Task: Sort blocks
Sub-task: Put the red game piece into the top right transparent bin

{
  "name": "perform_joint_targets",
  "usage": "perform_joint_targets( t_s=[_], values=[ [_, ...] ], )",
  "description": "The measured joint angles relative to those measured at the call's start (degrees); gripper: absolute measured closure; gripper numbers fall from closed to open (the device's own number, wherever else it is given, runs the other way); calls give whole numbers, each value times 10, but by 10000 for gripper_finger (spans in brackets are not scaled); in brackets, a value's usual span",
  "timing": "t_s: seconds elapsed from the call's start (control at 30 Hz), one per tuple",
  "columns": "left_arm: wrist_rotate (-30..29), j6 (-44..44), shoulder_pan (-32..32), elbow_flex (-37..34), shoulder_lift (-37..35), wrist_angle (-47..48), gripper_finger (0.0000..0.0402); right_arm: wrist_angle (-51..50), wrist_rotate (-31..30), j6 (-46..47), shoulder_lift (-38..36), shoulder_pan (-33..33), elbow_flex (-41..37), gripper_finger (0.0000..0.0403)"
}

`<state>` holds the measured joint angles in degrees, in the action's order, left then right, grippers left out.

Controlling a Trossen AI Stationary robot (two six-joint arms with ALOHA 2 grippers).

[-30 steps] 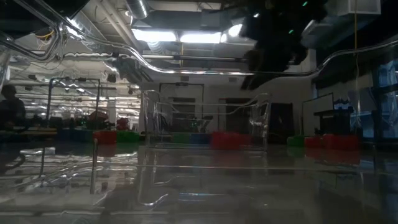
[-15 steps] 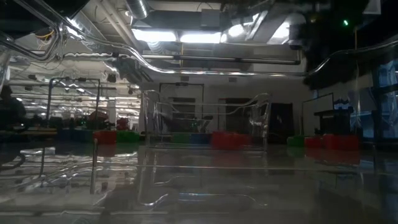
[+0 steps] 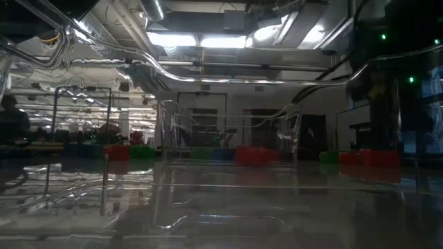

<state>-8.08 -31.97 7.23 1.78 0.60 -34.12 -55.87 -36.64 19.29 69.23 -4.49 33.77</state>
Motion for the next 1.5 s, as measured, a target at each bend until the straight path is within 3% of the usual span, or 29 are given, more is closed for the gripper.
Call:
perform_joint_targets(
  t_s=[0.2,0.63,1.1,1.5],
  values=[
    [0,0,0,0,0,0,396,40,-62,-2,0,0,-43,178],
    [0,-4,0,0,0,0,396,105,-114,-16,0,3,-91,178],
    [0,-12,0,0,0,0,396,157,-104,-59,0,69,-115,179],
    [0,-11,0,0,0,0,396,213,-98,-167,0,148,-115,278]
  ],
)
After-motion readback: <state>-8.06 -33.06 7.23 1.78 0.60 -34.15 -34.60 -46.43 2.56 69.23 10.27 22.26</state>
